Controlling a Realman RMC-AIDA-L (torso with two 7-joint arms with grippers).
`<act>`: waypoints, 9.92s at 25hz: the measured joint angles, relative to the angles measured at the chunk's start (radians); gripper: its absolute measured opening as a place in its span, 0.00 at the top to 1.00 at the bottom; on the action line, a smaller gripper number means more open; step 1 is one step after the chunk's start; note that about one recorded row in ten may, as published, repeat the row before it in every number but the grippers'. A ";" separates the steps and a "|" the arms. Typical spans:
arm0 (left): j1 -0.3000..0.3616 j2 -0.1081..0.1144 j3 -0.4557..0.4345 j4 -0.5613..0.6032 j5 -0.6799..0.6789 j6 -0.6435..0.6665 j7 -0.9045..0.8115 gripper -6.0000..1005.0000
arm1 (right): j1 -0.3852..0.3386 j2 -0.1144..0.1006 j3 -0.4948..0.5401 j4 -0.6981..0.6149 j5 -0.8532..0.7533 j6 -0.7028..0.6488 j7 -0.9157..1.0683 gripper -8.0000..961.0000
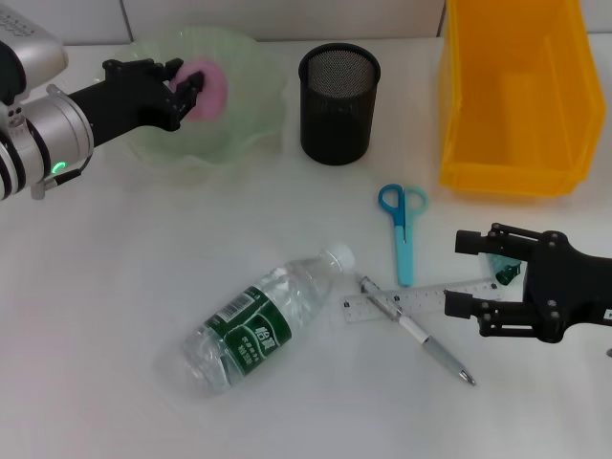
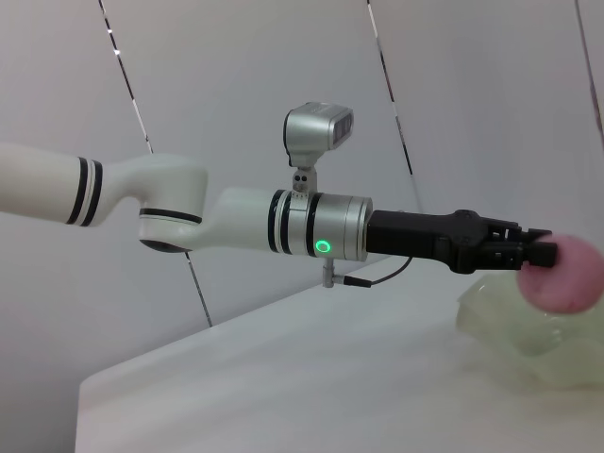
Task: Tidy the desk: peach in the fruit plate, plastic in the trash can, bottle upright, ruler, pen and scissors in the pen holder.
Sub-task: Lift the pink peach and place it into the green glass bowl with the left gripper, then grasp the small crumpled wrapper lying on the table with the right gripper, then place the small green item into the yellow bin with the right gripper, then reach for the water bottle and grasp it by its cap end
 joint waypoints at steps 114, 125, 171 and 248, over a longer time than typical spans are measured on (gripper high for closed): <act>0.170 0.052 0.018 0.034 0.117 0.688 0.025 0.14 | 0.300 0.002 -0.460 -0.411 -0.790 0.312 1.522 0.71; 0.170 0.052 0.018 0.034 0.117 0.688 0.025 0.14 | 0.275 0.004 -0.460 -0.484 -0.784 0.286 1.522 0.78; 0.169 0.049 0.007 0.043 0.108 0.702 0.025 0.14 | 0.309 -0.018 -0.288 -0.623 -0.626 0.422 1.429 0.14; 0.030 0.000 0.838 0.821 0.932 0.281 -1.612 0.14 | -0.182 0.000 -0.047 -0.242 -0.022 0.129 0.108 0.15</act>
